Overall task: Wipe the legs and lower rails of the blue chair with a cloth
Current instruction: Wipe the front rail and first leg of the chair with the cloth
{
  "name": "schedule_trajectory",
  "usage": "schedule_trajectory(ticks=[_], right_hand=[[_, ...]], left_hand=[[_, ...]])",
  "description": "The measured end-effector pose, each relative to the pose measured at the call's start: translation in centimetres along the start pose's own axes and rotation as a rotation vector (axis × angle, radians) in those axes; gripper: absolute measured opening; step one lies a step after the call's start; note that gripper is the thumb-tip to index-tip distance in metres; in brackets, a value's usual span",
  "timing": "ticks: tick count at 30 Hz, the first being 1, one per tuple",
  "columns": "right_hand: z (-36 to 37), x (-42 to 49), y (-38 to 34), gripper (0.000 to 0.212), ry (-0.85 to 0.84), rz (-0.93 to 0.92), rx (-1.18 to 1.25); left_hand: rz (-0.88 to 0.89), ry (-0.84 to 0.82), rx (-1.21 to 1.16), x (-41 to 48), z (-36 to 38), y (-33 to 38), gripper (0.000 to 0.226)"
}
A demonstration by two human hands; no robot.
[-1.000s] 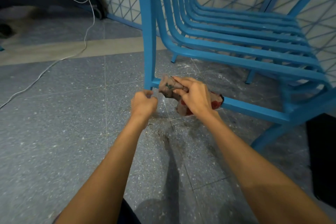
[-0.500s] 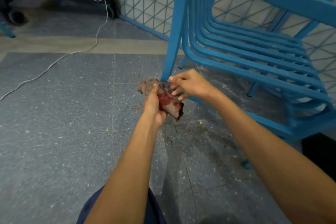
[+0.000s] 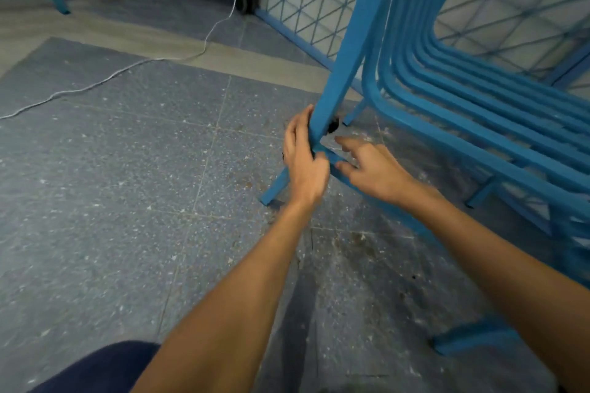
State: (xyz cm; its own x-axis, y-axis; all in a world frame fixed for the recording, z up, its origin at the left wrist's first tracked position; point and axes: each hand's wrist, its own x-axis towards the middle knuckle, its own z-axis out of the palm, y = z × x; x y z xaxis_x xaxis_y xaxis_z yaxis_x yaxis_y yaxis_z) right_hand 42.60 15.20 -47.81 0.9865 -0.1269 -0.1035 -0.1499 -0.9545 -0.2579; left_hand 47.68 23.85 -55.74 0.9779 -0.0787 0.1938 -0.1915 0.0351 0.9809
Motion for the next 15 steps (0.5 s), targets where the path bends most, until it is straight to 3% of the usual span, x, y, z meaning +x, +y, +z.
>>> schedule_trajectory(ticks=[6,11,15], right_hand=[[2.1,1.3,0.3,0.045,0.071,-0.139,-0.007],[2.1,1.5,0.4,0.044,0.059,-0.140,0.046],[1.9,1.7,0.8,0.044,0.036,-0.107,0.107]], left_hand=[[0.036,0.058,-0.012,-1.1,0.4,-5.4,0.095],[-0.242,-0.029,-0.070,-0.8,-1.0,-10.0,0.095],[-0.360,-0.013,-0.131,-0.4,-0.9,-9.0,0.093]])
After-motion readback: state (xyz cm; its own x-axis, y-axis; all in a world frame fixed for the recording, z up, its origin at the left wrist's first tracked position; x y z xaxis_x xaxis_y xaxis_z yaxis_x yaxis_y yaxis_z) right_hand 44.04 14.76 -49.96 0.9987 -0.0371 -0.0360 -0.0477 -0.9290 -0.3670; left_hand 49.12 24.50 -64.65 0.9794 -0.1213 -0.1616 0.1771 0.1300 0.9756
